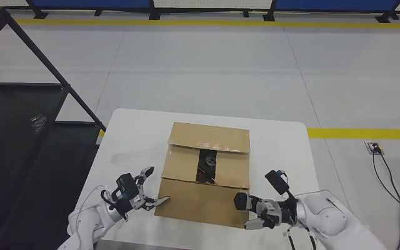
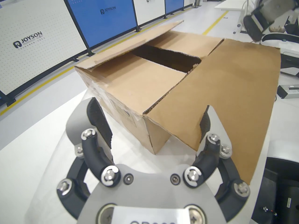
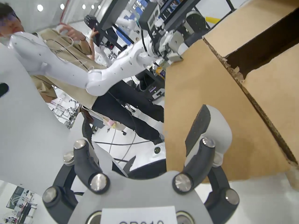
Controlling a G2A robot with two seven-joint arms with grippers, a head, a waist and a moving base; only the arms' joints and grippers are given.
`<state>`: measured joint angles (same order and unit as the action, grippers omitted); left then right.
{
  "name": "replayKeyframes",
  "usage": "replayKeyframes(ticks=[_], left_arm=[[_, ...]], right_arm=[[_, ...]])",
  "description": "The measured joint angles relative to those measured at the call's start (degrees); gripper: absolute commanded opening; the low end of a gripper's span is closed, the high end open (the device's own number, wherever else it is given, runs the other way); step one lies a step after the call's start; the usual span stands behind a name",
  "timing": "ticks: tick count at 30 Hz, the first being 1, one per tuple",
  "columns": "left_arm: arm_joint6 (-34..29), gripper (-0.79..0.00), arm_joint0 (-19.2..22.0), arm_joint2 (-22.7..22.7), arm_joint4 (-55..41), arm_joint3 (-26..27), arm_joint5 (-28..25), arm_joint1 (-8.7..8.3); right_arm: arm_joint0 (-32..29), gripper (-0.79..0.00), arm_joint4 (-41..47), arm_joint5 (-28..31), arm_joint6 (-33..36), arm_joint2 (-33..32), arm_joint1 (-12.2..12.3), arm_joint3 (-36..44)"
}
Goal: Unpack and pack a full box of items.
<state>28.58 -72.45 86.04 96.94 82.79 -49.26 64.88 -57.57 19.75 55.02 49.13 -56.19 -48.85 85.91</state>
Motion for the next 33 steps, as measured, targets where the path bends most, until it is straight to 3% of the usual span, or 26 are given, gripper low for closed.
replayKeyframes(ticks=[9, 20, 33], left_arm=[[-1.1, 0.000, 0.6, -1.6, -0.4, -2.2, 2.5, -0.25], [-1.1, 0.000, 0.7, -1.6, -0.7, -2.3, 2.6, -0.24], [-5.2, 0.000, 0.4, -3.1, -5.2, -1.6, 6.5, -0.19]], right_arm=[[5.9, 0.000, 27.4, -13.5, 1.0, 1.7, -2.0, -7.5], [5.8, 0.000, 27.0, -13.9, 0.7, 1.7, -2.0, -7.0], [10.5, 0.000, 22.4, -31.5, -7.1, 4.5, -4.8, -10.2]])
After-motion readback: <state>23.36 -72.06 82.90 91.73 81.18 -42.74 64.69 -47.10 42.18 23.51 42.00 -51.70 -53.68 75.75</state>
